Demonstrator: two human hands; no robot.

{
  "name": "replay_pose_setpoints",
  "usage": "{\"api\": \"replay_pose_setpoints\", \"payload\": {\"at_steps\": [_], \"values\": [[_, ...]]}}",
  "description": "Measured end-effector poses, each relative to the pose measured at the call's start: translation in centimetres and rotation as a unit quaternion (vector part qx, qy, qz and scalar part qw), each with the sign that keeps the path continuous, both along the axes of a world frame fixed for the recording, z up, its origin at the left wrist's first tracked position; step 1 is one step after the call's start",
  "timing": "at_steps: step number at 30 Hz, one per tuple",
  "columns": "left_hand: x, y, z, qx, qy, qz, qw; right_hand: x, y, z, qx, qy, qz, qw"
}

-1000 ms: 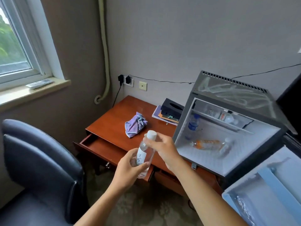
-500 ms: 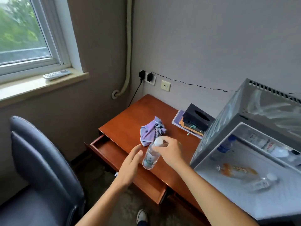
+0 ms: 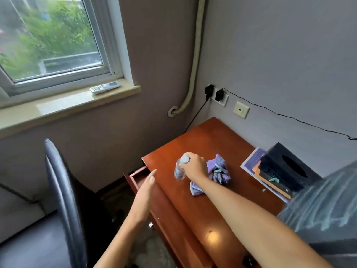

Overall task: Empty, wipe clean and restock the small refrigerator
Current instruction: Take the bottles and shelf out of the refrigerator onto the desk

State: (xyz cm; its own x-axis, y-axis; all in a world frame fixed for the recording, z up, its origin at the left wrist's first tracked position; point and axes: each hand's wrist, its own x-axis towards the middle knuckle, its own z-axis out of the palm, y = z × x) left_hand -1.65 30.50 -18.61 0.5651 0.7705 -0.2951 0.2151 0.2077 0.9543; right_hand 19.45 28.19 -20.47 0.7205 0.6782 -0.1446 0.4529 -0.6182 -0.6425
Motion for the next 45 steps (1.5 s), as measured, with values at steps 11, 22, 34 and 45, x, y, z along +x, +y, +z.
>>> {"api": "replay_pose_setpoints", "payload": {"at_steps": [11,22,34,45], "values": [[0.0,-0.4,0.0,0.033,0.015,-0.001,0.999,1.7,2.5,-3.0,-0.053,-0.012,0.073,0.996],[0.4,-2.4,1.1,0.158,0.093,-0.118,0.976,-2.4,-5.2,0.9,-0.01,-0.116,0.079,0.99],[-3.9,-11.3,0.6,0.514,0.133,-0.26,0.807,-15.4,-23.3,2.9,-0.023,-0.206,-0.096,0.974],[-6.8,-24.5,-1.3,0.576,0.044,-0.415,0.703,-26.5,-40.7,1.0,-0.136,-0.251,-0.332,0.899]]}}
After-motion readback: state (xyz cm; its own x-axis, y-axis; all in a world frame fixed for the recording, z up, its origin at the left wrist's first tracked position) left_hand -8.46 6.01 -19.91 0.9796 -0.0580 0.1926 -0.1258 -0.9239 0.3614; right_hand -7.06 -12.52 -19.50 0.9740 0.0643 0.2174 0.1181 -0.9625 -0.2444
